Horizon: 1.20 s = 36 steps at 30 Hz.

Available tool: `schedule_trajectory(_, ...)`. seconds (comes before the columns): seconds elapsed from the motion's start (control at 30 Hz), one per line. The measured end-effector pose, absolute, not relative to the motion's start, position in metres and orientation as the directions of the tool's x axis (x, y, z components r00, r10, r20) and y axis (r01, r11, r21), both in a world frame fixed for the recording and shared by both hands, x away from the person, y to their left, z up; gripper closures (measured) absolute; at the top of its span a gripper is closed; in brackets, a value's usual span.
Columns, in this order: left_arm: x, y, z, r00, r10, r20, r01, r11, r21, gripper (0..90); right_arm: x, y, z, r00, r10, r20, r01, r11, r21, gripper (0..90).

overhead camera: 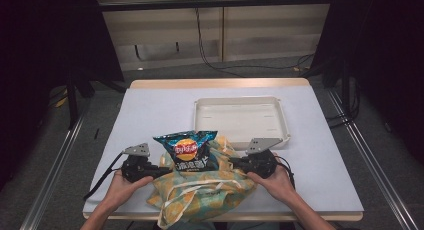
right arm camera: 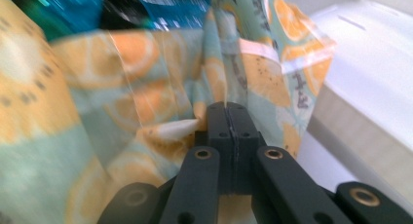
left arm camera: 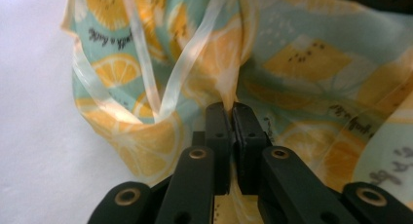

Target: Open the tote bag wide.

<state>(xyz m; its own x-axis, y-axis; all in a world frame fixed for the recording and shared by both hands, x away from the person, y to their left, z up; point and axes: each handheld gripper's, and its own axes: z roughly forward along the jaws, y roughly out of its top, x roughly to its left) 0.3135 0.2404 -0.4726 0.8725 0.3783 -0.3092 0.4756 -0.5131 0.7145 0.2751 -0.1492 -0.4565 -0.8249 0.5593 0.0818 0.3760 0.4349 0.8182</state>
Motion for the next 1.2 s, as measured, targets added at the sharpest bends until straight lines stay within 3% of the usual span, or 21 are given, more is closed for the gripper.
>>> schedule_trajectory(0.27,0.313,0.241,-0.475,0.874,0.375,-0.309,0.472,-0.509,0.72,82.2,0.277,-0.154,-0.463,-0.811,0.58,0.074,0.398,0.454,0.797,90.0)
schedule_trajectory(0.5,0.306,0.257,-0.452,0.871,0.381,-0.31,0.453,-0.379,0.807,64.3,0.27,-0.157,-0.439,-0.807,0.587,0.061,0.348,0.39,0.852,66.9)
schedule_trajectory(0.67,0.294,0.27,-0.434,0.863,0.403,-0.303,0.437,-0.299,0.848,53.9,0.255,-0.157,-0.413,-0.821,0.567,0.064,0.304,0.34,0.89,59.3)
schedule_trajectory(1.0,0.253,0.253,-0.401,0.917,0.324,-0.233,0.328,-0.278,0.903,50.7,0.227,-0.144,-0.386,-0.886,0.445,0.131,0.281,0.29,0.915,50.2)
schedule_trajectory(1.2,0.23,0.235,-0.388,0.945,0.236,-0.225,0.286,-0.267,0.92,66.5,0.23,-0.129,-0.396,-0.903,0.394,0.173,0.312,0.321,0.894,46.5)
